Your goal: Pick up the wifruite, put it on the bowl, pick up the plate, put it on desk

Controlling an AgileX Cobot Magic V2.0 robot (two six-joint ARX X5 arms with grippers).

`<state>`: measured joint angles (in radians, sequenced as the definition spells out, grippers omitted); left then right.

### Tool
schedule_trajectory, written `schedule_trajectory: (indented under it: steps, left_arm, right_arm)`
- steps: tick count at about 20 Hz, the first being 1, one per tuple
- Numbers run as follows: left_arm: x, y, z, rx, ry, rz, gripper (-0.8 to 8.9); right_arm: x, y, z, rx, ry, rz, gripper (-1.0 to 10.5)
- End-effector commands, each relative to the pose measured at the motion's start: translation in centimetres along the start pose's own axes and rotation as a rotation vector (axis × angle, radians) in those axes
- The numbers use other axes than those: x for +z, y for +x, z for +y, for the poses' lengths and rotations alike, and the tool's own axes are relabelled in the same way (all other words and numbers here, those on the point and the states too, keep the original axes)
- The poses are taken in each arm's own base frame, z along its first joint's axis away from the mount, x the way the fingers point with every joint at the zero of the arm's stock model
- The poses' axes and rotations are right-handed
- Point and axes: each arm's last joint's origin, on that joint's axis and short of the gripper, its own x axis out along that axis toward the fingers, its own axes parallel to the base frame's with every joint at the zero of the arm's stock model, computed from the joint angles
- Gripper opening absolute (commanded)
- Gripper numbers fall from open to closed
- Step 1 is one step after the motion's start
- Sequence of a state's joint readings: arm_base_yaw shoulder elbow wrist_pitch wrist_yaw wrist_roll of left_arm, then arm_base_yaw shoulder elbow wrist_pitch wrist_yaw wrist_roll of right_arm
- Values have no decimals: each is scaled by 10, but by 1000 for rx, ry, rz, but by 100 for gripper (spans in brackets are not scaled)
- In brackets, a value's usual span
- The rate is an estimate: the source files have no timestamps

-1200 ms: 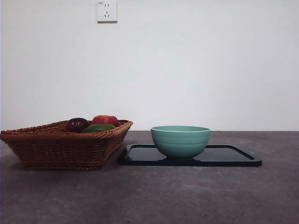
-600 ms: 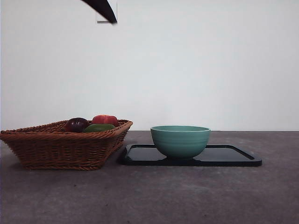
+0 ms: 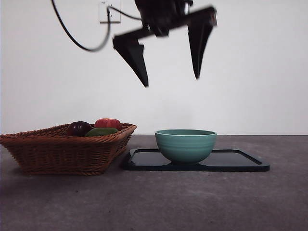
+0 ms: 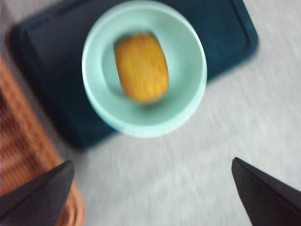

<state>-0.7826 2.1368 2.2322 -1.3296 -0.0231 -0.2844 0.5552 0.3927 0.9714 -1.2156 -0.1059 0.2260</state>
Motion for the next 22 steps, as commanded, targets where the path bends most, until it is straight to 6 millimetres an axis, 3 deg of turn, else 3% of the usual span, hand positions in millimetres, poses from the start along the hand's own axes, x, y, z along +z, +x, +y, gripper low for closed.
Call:
schedule_trajectory:
  steps: [1,6,13,22]
  left_arm:
    - [16,25,-2,-4,17,-22,593]
    - [36,66,-4,-24,23,-114,593]
    - [37,102,-6,-14,35,-72,590]
    - [35,126,-5,7,77,-26,523]
  right_arm:
    - [2,-2,1,10,4,-13,560]
    - [1,-2,1,9,5,-5,560]
    - [-1,-2,0,2,7,19,560]
    - [-1,-2,0,2,8,20,560]
